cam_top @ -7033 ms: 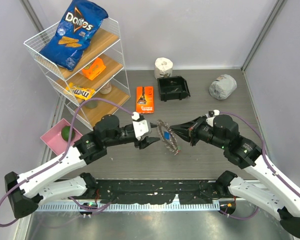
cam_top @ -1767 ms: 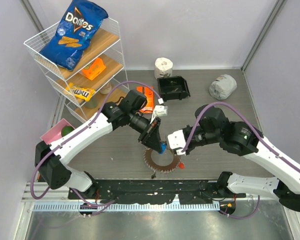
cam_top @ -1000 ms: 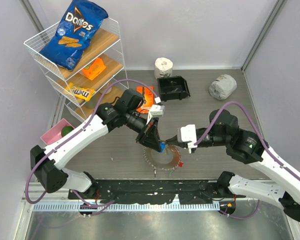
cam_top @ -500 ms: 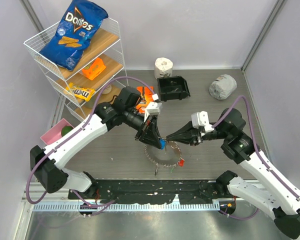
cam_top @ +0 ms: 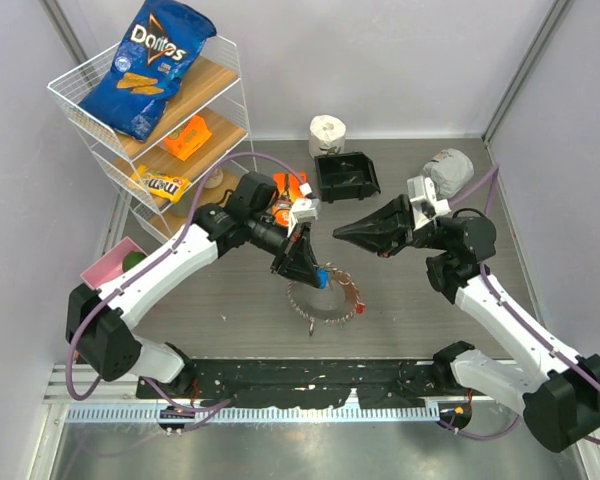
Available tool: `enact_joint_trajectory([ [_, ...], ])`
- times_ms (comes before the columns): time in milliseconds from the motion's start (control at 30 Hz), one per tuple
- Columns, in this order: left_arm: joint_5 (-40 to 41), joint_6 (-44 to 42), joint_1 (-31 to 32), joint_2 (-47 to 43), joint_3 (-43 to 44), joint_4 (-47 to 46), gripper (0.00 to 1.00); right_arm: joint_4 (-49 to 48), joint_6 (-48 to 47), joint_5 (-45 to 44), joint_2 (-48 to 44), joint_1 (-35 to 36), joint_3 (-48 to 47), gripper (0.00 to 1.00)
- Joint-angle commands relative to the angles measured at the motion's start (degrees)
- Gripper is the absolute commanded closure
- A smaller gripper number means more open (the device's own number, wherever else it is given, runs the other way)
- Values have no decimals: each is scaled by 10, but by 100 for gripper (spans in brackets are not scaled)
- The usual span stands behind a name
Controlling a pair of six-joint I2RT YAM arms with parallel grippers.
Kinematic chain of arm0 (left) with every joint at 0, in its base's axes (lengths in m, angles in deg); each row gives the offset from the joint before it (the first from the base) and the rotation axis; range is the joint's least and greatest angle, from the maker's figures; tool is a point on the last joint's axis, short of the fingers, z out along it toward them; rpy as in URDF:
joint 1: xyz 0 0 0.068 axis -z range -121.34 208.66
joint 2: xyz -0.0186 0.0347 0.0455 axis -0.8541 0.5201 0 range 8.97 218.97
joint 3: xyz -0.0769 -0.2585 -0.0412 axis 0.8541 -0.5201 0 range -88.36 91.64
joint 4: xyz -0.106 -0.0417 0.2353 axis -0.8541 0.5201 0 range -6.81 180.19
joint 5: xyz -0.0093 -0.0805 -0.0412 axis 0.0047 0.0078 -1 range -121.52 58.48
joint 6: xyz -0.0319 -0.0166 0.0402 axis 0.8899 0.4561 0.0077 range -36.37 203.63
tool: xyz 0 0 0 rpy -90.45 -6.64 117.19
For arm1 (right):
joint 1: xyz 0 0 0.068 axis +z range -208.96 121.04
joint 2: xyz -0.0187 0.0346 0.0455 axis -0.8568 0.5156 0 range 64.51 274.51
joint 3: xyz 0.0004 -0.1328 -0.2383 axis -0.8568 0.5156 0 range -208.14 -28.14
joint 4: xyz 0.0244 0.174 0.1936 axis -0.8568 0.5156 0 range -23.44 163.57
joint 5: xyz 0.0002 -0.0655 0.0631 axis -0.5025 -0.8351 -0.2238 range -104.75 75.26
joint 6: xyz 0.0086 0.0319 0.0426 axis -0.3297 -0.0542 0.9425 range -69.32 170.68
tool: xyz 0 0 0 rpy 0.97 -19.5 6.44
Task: Remove the keys from the keyring
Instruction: Remove the key from the keyring.
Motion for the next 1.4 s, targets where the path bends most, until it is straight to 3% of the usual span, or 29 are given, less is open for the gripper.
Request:
enact_joint_trajectory([
  [0,24,48,-20,4,1,-72,100,-217,126,-16,32,-23,-28,84],
  [67,51,38,-30,12,22,-34,100,-192,118,-8,37,-39,-32,53],
  [167,123,24,-32,20,48,41,100,-58,-5,19,16,-41,-58,53],
  [200,135,25,-32,23,53,57,100,66,-57,30,11,-40,-67,52],
  [233,139,29,-32,26,58,75,100,130,-161,34,-3,-32,-87,52],
  [267,142,30,-32,28,65,93,100,302,-246,12,-17,-25,-100,50],
  [300,145,29,-33,28,68,112,100,379,-382,-9,-22,3,-131,47],
  [333,147,25,-33,27,71,128,100,524,-512,-68,-22,19,-148,45],
  [400,152,14,-33,21,80,163,100,653,-656,-119,-11,65,-184,45],
  [467,166,3,-33,18,94,198,100,727,-704,-141,13,87,-222,47],
  [600,291,0,-35,21,131,265,100,764,-778,-163,40,104,-254,52],
  [733,351,-3,-42,19,149,288,100,758,-827,-197,66,128,-262,55],
  [867,358,-12,-43,16,162,309,100,738,-900,-255,77,178,-240,58],
  [1033,350,-23,-44,24,175,327,100,648,-915,-308,64,222,-203,59],
  [1167,346,-27,-43,25,179,334,100,656,-970,-379,77,259,-204,60],
  [1367,345,-29,-43,22,175,339,100,667,-995,-416,103,279,-228,63],
])
